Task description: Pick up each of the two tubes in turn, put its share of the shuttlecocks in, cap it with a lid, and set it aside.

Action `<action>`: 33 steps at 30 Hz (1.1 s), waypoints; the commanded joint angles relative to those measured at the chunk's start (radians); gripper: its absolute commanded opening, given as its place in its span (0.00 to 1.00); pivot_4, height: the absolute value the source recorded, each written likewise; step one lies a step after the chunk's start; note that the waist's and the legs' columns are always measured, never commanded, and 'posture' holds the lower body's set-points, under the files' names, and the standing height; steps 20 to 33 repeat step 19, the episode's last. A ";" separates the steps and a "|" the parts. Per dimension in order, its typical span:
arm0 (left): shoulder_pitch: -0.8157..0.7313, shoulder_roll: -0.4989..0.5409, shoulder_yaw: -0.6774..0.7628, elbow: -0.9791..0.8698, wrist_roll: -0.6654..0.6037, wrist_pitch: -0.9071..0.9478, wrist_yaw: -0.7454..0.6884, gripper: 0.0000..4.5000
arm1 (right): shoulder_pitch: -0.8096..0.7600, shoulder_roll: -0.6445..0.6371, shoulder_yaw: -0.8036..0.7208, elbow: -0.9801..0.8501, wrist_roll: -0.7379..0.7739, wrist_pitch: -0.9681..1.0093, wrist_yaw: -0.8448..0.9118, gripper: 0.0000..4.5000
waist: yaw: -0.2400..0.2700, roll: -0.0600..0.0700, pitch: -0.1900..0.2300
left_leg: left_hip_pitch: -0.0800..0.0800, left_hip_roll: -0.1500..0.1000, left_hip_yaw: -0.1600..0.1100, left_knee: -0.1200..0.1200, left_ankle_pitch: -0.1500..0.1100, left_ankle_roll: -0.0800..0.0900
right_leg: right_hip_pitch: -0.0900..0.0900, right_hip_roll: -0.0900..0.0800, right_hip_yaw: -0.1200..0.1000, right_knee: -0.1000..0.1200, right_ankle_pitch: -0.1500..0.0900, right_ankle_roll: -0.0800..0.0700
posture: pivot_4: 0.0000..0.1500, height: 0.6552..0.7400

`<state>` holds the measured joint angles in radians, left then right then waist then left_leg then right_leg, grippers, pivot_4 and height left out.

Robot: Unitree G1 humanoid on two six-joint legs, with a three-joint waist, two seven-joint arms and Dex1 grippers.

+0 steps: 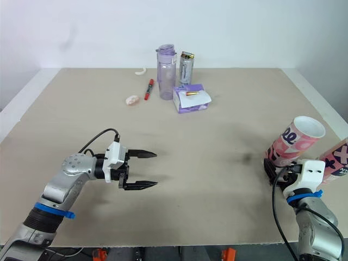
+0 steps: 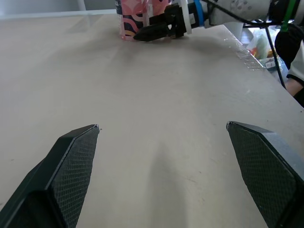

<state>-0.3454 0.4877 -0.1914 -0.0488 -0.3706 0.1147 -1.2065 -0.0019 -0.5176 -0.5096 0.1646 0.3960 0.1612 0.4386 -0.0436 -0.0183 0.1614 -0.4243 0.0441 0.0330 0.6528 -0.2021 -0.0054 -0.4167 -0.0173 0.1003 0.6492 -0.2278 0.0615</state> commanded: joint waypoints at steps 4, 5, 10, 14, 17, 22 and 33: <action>-0.023 -0.005 0.007 0.016 0.003 -0.018 -0.003 1.00 | 0.190 0.024 -0.045 -0.369 0.101 0.124 -0.018 0.98 | 0.001 0.001 0.000 | 0.000 0.000 0.001 0.000 0.000 0.000 | 0.000 0.000 0.001 0.000 0.000 0.000 | 1.00 1.00; -0.026 -0.006 0.011 0.022 0.007 -0.017 0.004 1.00 | 0.219 0.021 -0.046 -0.402 0.109 0.134 -0.006 0.98 | 0.001 0.001 0.000 | 0.000 0.000 0.000 0.000 0.000 0.000 | 0.000 0.000 0.000 0.000 0.000 0.000 | 1.00 1.00; -0.023 0.009 0.037 0.033 0.025 -0.013 0.048 1.00 | 0.350 -0.076 -0.014 -0.477 0.093 0.034 0.238 0.98 | -0.001 0.001 0.000 | 0.000 0.000 0.000 -0.001 0.000 0.000 | -0.001 0.000 0.000 0.000 -0.001 0.000 | 1.00 1.00; -0.006 0.028 0.059 0.022 0.038 0.007 0.093 1.00 | 0.309 -0.139 0.077 -0.492 0.106 -0.052 0.422 0.98 | -0.003 0.001 0.001 | 0.001 0.000 0.002 -0.001 0.000 0.000 | -0.001 -0.001 0.002 0.000 -0.001 0.000 | 1.00 1.00; 0.020 0.044 0.078 0.006 0.048 0.019 0.128 1.00 | 0.205 -0.154 0.194 -0.479 0.094 -0.089 0.524 0.98 | -0.009 -0.001 0.002 | 0.003 0.002 0.003 -0.001 0.000 0.000 | -0.001 0.000 0.001 0.000 0.000 -0.001 | 1.00 1.00; 0.044 0.057 0.091 -0.008 0.071 -0.011 0.151 1.00 | 0.135 -0.159 0.259 -0.432 0.079 -0.112 0.582 0.98 | -0.009 -0.001 0.002 | 0.003 0.002 0.003 0.000 0.000 0.000 | -0.001 0.001 0.001 0.000 0.002 -0.003 | 1.00 1.00; 0.044 0.057 0.091 -0.008 0.071 -0.011 0.151 1.00 | 0.135 -0.159 0.259 -0.432 0.079 -0.112 0.582 0.98 | -0.009 -0.001 0.002 | 0.003 0.002 0.003 0.000 0.000 0.000 | -0.001 0.001 0.001 0.000 0.002 -0.003 | 1.00 1.00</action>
